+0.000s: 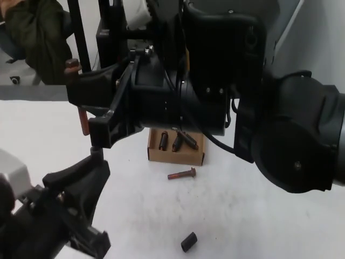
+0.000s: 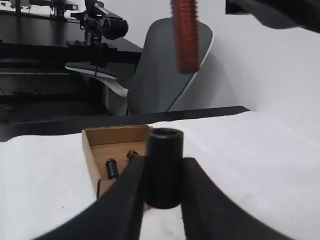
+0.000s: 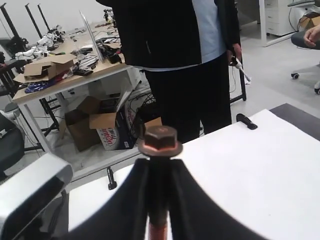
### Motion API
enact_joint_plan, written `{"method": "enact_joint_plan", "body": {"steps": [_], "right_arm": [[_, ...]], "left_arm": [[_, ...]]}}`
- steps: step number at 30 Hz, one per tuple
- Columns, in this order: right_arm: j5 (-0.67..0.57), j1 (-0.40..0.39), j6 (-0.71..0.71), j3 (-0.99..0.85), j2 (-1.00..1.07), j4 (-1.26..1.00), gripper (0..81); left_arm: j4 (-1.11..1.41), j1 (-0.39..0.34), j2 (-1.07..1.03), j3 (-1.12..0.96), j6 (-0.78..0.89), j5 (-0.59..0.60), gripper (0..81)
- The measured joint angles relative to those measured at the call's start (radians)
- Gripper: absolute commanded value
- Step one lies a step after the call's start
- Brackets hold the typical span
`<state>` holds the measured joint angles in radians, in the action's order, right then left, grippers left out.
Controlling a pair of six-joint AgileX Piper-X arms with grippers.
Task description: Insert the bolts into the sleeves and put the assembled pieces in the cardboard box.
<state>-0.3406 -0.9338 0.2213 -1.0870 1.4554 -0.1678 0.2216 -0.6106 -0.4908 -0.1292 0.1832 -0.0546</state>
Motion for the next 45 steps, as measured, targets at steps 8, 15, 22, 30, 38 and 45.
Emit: {"method": "enact_joint_plan", "body": {"steps": [8, 15, 22, 30, 38, 45], "right_arm": [[0.092, 0.0, -0.133, 0.0, 0.0, 0.003, 0.6], [0.147, 0.0, -0.177, 0.016, 0.0, 0.003, 0.6], [0.148, -0.001, -0.144, 0.016, 0.0, -0.009, 0.6], [0.138, -0.001, -0.095, 0.016, 0.0, -0.043, 0.6], [0.11, -0.005, -0.053, 0.016, 0.0, -0.044, 0.6], [0.102, -0.013, -0.048, 0.019, 0.0, -0.042, 0.6]], "left_arm": [[0.097, 0.0, -0.021, 0.0, 0.051, -0.026, 1.7], [0.141, 0.0, -0.021, 0.0, 0.075, -0.003, 1.7], [0.145, 0.0, -0.021, 0.0, 0.078, -0.001, 1.7], [0.145, 0.0, -0.021, 0.0, 0.078, -0.001, 1.7], [0.139, 0.0, -0.021, 0.0, 0.062, -0.001, 1.7], [0.139, 0.0, -0.021, 0.0, 0.053, -0.003, 1.7]]}}
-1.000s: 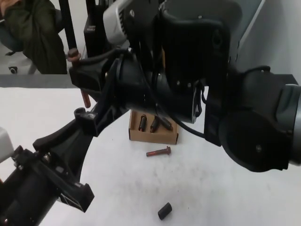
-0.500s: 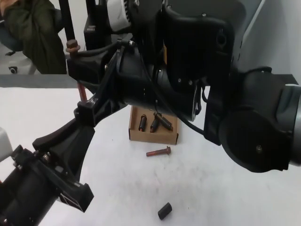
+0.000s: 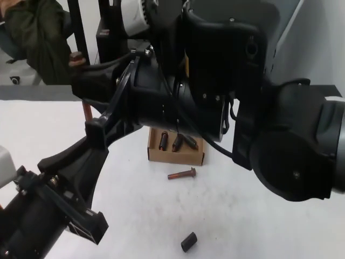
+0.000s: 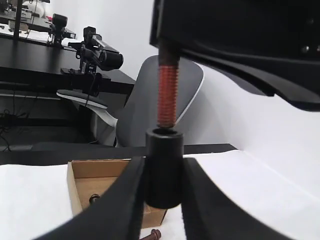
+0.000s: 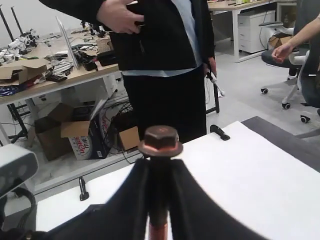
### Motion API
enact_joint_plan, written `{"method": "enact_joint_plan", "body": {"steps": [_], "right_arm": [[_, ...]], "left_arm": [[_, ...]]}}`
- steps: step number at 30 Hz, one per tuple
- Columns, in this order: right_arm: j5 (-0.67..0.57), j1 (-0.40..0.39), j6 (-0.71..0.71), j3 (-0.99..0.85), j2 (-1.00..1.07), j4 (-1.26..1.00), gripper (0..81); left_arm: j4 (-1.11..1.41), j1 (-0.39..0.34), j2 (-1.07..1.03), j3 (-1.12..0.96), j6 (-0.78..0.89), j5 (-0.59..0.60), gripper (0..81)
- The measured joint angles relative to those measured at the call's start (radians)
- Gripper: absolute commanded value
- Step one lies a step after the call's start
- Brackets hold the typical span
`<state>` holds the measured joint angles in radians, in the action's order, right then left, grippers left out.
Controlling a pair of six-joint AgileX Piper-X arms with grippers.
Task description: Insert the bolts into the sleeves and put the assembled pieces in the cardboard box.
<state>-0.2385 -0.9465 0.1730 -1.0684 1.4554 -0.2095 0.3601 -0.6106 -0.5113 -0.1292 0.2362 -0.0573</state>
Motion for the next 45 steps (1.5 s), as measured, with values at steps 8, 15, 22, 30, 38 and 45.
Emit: {"method": "enact_joint_plan", "body": {"steps": [8, 15, 22, 30, 38, 45], "right_arm": [[0.0, 0.0, 0.0, 0.0, 0.0, 0.03, 0.6], [-0.015, -0.001, 0.0, 0.001, 0.0, 0.04, 0.6], [-0.058, -0.001, -0.023, 0.001, 0.0, 0.04, 33.9], [-0.055, -0.007, 0.001, 0.002, 0.0, 0.043, 53.5], [0.055, 0.002, -0.063, 0.002, -0.027, 0.038, 53.5], [0.182, 0.069, -0.173, 0.002, -0.104, 0.175, 53.5]], "left_arm": [[0.025, 0.0, 0.0, 0.0, -0.004, 0.0, 1.7], [0.062, 0.0, 0.0, 0.0, -0.004, -0.008, 1.7], [0.066, 0.0, 0.0, 0.0, -0.004, -0.02, 1.7], [0.067, 0.0, 0.0, 0.0, -0.004, -0.031, 1.7], [0.061, 0.0, 0.0, -0.002, -0.012, -0.03, 1.7], [-0.099, 0.0, -0.132, -0.146, -0.177, 0.016, 1.7]]}}
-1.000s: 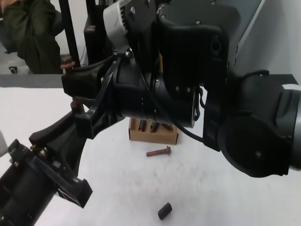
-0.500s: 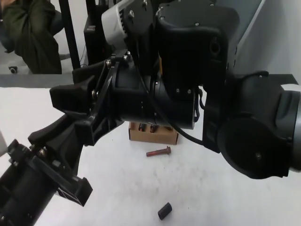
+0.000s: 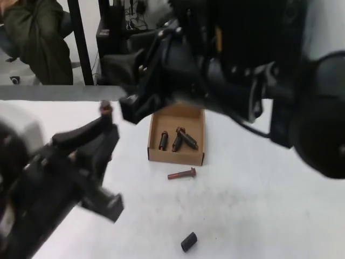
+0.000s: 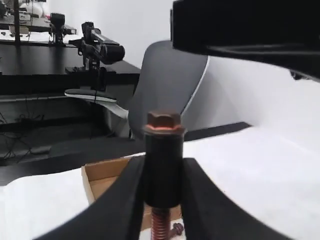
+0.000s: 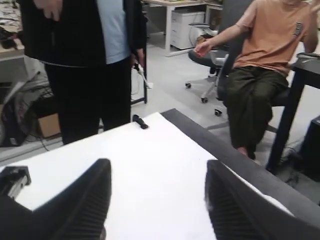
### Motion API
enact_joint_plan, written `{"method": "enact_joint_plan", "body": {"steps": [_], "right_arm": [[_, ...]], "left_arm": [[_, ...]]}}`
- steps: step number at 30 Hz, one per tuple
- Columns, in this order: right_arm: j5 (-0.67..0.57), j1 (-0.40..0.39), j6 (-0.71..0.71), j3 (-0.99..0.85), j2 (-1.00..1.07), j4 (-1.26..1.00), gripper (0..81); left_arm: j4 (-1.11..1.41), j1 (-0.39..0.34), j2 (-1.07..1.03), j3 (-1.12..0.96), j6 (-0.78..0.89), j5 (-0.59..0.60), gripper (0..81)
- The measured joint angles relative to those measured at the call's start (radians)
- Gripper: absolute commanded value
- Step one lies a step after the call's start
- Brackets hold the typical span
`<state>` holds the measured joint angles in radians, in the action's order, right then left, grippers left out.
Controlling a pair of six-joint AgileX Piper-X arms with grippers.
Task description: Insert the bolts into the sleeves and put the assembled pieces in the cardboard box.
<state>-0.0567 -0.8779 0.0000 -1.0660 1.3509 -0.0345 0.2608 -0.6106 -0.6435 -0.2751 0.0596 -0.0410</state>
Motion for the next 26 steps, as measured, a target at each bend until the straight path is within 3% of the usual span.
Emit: {"method": "enact_joint_plan", "body": {"steps": [9, 17, 26], "right_arm": [[0.148, 0.104, -0.181, 0.0, -0.153, 0.175, 53.5], [0.163, 0.193, -0.201, 0.0, -0.347, 0.365, 53.5], [0.165, 0.237, -0.209, 0.0, -0.483, 0.567, 53.5]], "left_arm": [[-0.002, 0.021, -0.421, -0.257, -0.05, 0.089, 1.7], [-0.125, 0.052, -0.856, -0.602, -0.06, 0.155, 1.7], [-0.365, 0.052, -1.083, -0.886, -0.06, 0.132, 1.7]]}}
